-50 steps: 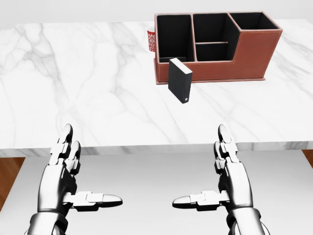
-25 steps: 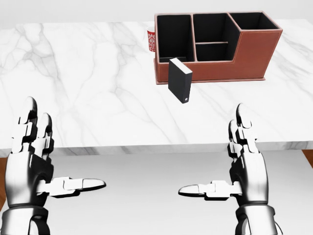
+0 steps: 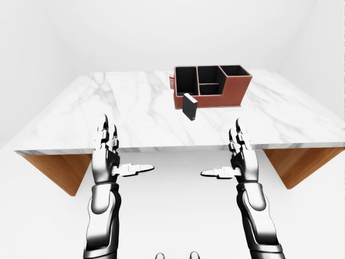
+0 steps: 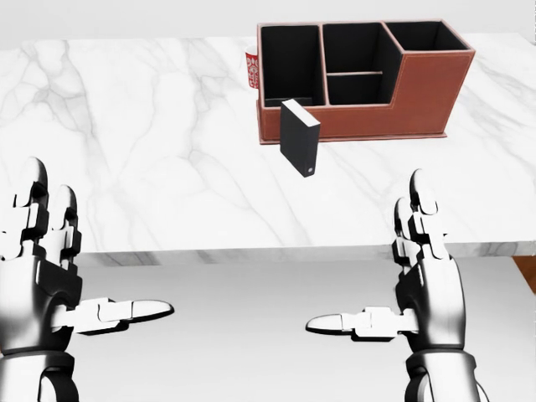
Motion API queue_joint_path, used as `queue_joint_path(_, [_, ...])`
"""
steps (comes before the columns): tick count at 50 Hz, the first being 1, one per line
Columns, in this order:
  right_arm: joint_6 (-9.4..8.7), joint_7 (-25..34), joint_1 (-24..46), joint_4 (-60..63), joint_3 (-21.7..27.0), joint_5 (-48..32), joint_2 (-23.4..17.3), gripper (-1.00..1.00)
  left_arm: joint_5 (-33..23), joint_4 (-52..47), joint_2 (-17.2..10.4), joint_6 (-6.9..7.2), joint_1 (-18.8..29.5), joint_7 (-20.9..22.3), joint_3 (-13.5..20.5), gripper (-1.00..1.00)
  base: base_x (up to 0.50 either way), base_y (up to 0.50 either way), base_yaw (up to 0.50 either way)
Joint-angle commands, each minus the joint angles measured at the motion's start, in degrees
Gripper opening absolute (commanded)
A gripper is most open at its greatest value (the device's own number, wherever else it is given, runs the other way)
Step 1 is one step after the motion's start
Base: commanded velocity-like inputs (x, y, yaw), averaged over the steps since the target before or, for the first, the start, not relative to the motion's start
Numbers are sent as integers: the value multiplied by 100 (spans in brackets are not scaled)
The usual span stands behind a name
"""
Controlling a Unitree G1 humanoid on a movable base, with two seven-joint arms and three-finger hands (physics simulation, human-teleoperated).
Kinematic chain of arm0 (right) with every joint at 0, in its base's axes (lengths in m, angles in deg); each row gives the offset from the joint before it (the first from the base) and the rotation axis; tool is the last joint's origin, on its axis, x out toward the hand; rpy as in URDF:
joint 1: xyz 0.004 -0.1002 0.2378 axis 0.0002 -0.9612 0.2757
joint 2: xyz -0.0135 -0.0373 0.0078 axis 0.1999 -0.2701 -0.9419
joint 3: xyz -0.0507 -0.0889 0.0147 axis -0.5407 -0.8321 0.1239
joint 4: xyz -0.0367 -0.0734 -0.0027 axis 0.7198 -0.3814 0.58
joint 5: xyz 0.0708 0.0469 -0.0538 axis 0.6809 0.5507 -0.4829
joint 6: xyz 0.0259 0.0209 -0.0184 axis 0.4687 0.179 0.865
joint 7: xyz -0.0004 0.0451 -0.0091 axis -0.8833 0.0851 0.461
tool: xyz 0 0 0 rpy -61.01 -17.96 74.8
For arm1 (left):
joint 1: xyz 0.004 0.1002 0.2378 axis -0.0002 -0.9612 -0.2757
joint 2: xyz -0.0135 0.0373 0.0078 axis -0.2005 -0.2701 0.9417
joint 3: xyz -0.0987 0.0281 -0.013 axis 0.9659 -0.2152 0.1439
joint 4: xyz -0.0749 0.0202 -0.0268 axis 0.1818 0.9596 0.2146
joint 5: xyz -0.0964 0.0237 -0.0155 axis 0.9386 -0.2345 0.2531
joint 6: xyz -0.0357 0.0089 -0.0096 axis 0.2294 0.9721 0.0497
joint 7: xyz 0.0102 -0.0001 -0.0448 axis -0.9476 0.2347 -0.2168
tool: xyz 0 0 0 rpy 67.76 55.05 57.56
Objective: Pick up the book and place it in the right compartment of the caddy.
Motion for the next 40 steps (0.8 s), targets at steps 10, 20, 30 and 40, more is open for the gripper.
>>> queue_joint_path(10, [0,32,-15,4,1,76,-4,100,0,4,10,0,-5,18,-19,100,0,-38,0])
queue_joint_path(20, [0,26,-7,-5,-13,38,-5,100,-18,18,11,0,5,16,-25,100,0,-38,0])
queue_joint_path(30, [0,31,16,-100,-13,28,-7,100,-33,36,14,0,16,6,-41,100,0,-32,0])
queue_joint_path(40, [0,37,-7,-104,-31,-59,-13,100,-39,24,17,0,6,-5,-46,100,0,-5,0])
